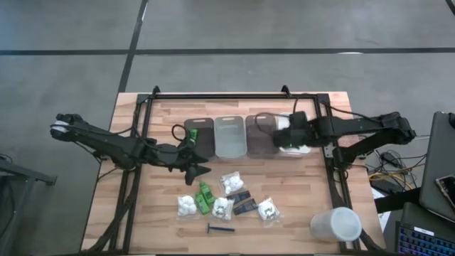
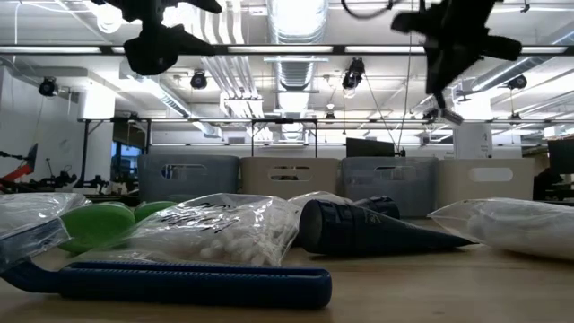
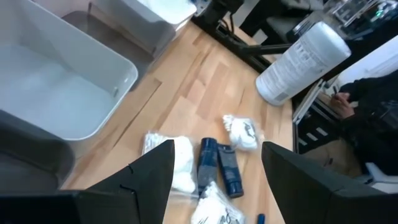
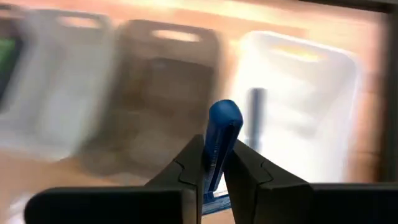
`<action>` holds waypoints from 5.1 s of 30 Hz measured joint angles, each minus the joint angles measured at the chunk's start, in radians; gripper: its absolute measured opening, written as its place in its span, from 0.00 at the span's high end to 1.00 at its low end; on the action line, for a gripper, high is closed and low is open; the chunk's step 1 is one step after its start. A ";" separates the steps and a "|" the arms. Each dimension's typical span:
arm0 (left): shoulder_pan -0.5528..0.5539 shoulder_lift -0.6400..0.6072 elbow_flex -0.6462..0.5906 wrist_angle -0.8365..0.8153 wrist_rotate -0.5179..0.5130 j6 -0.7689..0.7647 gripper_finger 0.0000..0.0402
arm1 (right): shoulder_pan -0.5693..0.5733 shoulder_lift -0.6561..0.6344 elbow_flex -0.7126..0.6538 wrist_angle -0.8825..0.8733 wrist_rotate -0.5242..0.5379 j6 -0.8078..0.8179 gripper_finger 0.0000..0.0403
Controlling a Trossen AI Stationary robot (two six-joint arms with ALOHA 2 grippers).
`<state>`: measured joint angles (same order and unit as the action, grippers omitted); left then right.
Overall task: Pick & Place Travel size toiletries
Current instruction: Put the top razor into the white bin, then put the top shampoo into the left black bin
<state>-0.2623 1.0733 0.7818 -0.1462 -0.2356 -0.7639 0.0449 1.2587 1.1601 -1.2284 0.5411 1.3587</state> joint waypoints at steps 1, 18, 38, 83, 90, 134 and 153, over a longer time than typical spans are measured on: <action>0.000 0.000 0.000 -0.004 0.000 0.001 0.39 | -0.028 -0.001 -0.002 -0.005 -0.005 -0.007 0.90; -0.002 0.000 -0.001 -0.036 0.001 0.024 0.39 | -0.503 0.013 -0.193 0.148 -0.431 -0.337 0.85; -0.008 0.000 -0.002 -0.082 0.009 0.024 0.39 | -0.321 0.012 -0.153 0.174 -0.296 -0.235 0.42; 0.001 -0.011 -0.002 -0.105 0.045 0.058 0.39 | -0.187 0.005 -0.032 0.487 -0.039 -0.144 0.55; 0.004 -0.012 -0.002 -0.147 0.039 0.055 0.39 | -0.168 0.005 -0.035 0.486 -0.041 -0.159 0.73; -0.156 0.110 -0.163 -0.164 0.157 0.798 0.39 | 0.154 0.191 -0.003 0.581 -0.262 -0.221 0.22; -0.078 0.493 0.071 -0.113 0.284 1.073 0.50 | 0.227 0.190 -0.003 0.573 -0.266 -0.192 0.15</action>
<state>-0.3406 1.5663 0.8527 -0.2593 0.0484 0.3090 0.2715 1.4487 1.1576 -0.6558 0.2755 1.1671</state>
